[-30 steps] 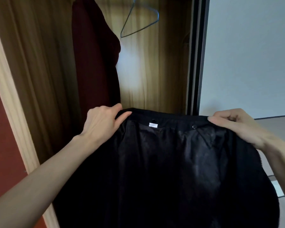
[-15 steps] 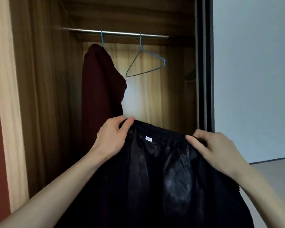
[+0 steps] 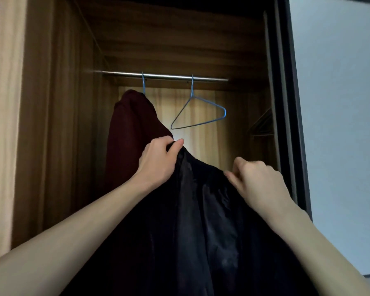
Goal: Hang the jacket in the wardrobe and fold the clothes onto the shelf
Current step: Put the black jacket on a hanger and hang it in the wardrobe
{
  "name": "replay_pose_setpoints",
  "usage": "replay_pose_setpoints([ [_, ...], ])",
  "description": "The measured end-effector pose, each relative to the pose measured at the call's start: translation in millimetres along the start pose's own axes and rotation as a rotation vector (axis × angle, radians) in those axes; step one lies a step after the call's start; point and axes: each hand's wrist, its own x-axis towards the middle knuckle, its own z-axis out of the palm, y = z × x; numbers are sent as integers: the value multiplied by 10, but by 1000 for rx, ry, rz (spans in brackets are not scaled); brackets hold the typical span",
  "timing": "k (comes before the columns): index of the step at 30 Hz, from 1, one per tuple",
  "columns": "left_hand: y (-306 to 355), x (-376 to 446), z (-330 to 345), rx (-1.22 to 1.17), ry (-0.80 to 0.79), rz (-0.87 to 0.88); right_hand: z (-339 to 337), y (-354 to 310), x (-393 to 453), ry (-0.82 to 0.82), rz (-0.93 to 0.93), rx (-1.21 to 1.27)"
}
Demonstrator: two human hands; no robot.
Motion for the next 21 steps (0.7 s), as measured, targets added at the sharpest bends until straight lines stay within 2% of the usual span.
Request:
replay_pose_setpoints([
  [2, 17, 152, -51, 13, 4, 5, -55, -41, 331, 71, -82, 73],
  [4, 50, 264, -61, 46, -28, 33, -128, -117, 750, 223, -172, 99],
  [6, 81, 321, -20, 117, -86, 78, -216, -232, 1229, 391, -179, 10],
  [7, 85, 327, 15, 158, -108, 97, -256, -290, 1468, 408, -151, -53],
  [9, 62, 337, 71, 208, -121, 100, -316, -387, 1886, 286, -59, -176],
  [12, -17, 381, 51, 234, -93, 70, -285, -481, 2211, 15, 34, -277],
  [15, -32, 374, 0, 248, -85, 65, -104, -469, 2382, -140, 92, -131],
  [18, -14, 323, -14, 258, -88, 58, 65, -423, 2520, -126, 245, 298],
  [21, 22, 287, -9, 255, -82, 33, 151, -393, 2563, 14, 290, 461],
])
